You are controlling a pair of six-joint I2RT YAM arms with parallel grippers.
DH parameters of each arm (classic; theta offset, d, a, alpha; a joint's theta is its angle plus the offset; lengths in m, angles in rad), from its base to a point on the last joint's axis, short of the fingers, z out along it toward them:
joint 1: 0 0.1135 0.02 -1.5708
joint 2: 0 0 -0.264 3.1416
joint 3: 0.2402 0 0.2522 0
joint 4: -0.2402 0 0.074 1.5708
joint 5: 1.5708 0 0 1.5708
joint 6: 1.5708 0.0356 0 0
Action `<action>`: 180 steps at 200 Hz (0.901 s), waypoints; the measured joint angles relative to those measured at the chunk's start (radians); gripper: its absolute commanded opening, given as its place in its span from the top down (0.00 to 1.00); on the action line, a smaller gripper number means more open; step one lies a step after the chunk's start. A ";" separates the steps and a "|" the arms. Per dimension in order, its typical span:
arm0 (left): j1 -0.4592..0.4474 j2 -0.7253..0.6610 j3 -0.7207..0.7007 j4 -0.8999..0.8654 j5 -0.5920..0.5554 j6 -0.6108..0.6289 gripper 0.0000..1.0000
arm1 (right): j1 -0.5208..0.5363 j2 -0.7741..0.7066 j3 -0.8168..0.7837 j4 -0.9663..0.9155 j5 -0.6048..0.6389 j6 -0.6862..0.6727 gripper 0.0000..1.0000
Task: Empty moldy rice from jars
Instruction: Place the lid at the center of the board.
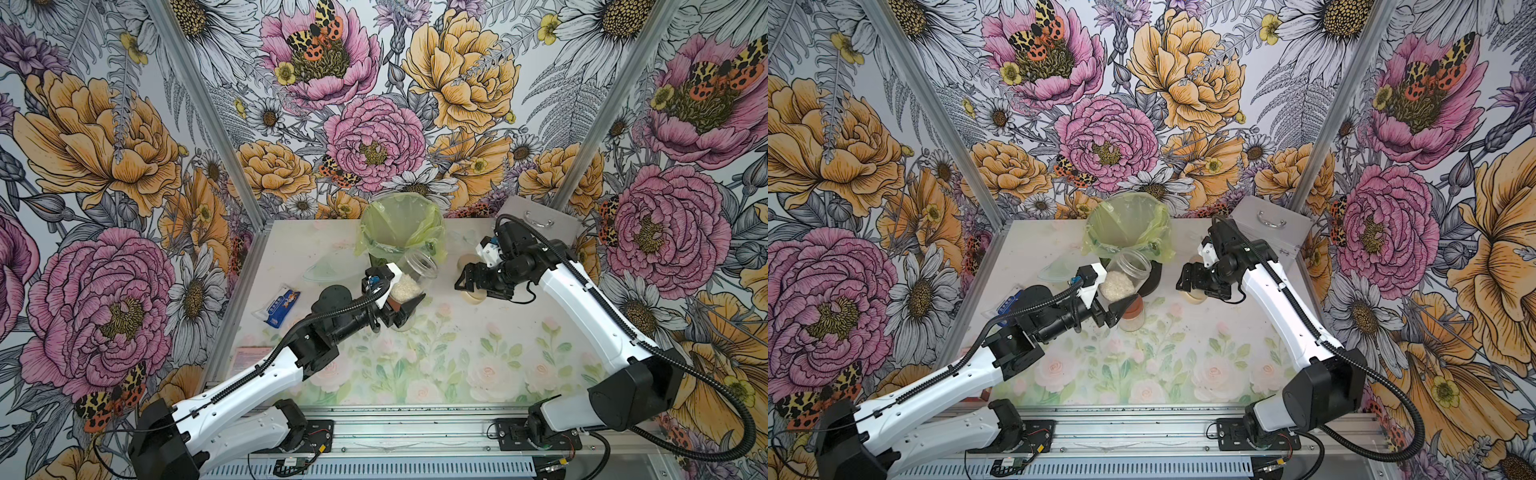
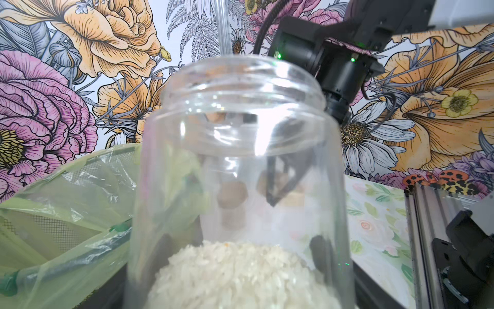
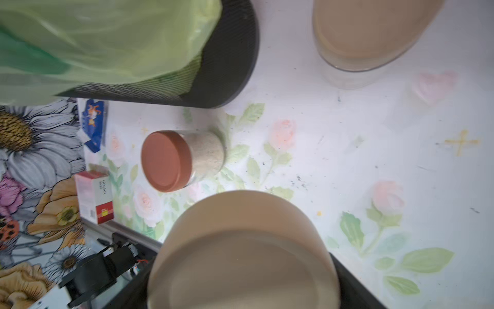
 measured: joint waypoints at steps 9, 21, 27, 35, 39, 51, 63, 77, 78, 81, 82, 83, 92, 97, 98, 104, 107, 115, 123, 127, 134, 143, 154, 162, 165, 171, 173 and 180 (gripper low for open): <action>0.001 0.000 0.011 -0.006 -0.005 -0.005 1.00 | 0.000 -0.016 -0.047 0.015 0.040 0.013 0.27; 0.002 0.000 0.023 -0.015 -0.012 -0.011 1.00 | 0.000 -0.031 -0.100 0.032 0.088 0.034 0.27; 0.003 0.000 0.028 -0.020 -0.016 -0.015 1.00 | 0.000 -0.034 -0.125 0.043 0.113 0.044 0.27; 0.005 0.001 0.036 -0.029 -0.024 -0.021 1.00 | 0.000 -0.034 -0.153 0.055 0.140 0.058 0.26; 0.006 0.002 0.041 -0.035 -0.029 -0.023 1.00 | 0.000 -0.034 -0.169 0.063 0.155 0.065 0.26; 0.011 0.010 0.058 -0.048 -0.043 -0.038 1.00 | 0.000 -0.033 -0.216 0.089 0.193 0.085 0.26; 0.019 0.018 0.074 -0.059 -0.054 -0.055 1.00 | 0.000 -0.031 -0.260 0.113 0.224 0.101 0.26; 0.029 0.023 0.082 -0.066 -0.069 -0.076 1.00 | 0.000 -0.022 -0.307 0.145 0.249 0.121 0.26; 0.030 0.023 0.082 -0.067 -0.070 -0.077 1.00 | 0.000 -0.021 -0.309 0.148 0.250 0.122 0.25; 0.032 0.023 0.084 -0.070 -0.074 -0.080 1.00 | 0.000 -0.018 -0.320 0.158 0.254 0.126 0.25; 0.032 0.023 0.084 -0.071 -0.074 -0.080 1.00 | 0.000 -0.018 -0.323 0.160 0.255 0.127 0.25; 0.033 0.023 0.084 -0.072 -0.075 -0.083 1.00 | 0.000 -0.016 -0.325 0.162 0.256 0.128 0.25; 0.039 0.024 0.090 -0.089 -0.084 -0.096 1.00 | 0.000 -0.004 -0.352 0.189 0.263 0.139 0.25; 0.039 0.026 0.094 -0.099 -0.089 -0.102 1.00 | 0.000 0.004 -0.366 0.204 0.267 0.144 0.25; 0.040 0.026 0.095 -0.100 -0.088 -0.103 1.00 | 0.000 0.007 -0.369 0.208 0.269 0.145 0.25; 0.042 0.028 0.101 -0.111 -0.093 -0.106 1.00 | 0.000 0.019 -0.385 0.227 0.272 0.151 0.24; 0.043 0.029 0.105 -0.118 -0.095 -0.110 1.00 | 0.000 0.024 -0.392 0.235 0.273 0.153 0.24; 0.045 0.029 0.116 -0.139 -0.099 -0.116 1.00 | 0.000 0.041 -0.410 0.258 0.274 0.159 0.23; 0.046 0.029 0.128 -0.158 -0.101 -0.121 1.00 | 0.000 0.063 -0.429 0.282 0.277 0.167 0.22; 0.046 0.029 0.135 -0.169 -0.103 -0.125 1.00 | 0.000 0.072 -0.436 0.292 0.277 0.169 0.22; 0.048 0.029 0.149 -0.187 -0.103 -0.129 1.00 | 0.000 0.089 -0.452 0.312 0.277 0.171 0.20; 0.049 0.029 0.167 -0.206 -0.105 -0.132 1.00 | 0.000 0.106 -0.470 0.334 0.278 0.174 0.19; 0.051 0.029 0.190 -0.228 -0.106 -0.141 1.00 | 0.000 0.124 -0.491 0.357 0.280 0.178 0.16; 0.054 0.029 0.205 -0.243 -0.107 -0.147 1.00 | 0.000 0.135 -0.503 0.370 0.281 0.178 0.14; 0.055 0.029 0.210 -0.250 -0.107 -0.150 1.00 | 0.000 0.139 -0.507 0.375 0.281 0.178 0.13; 0.056 0.029 0.220 -0.259 -0.107 -0.153 1.00 | 0.000 0.146 -0.514 0.385 0.282 0.180 0.11; 0.057 0.029 0.224 -0.264 -0.107 -0.154 1.00 | 0.000 0.148 -0.516 0.389 0.281 0.180 0.10; 0.057 0.029 0.233 -0.273 -0.108 -0.157 1.00 | 0.000 0.154 -0.523 0.397 0.283 0.180 0.08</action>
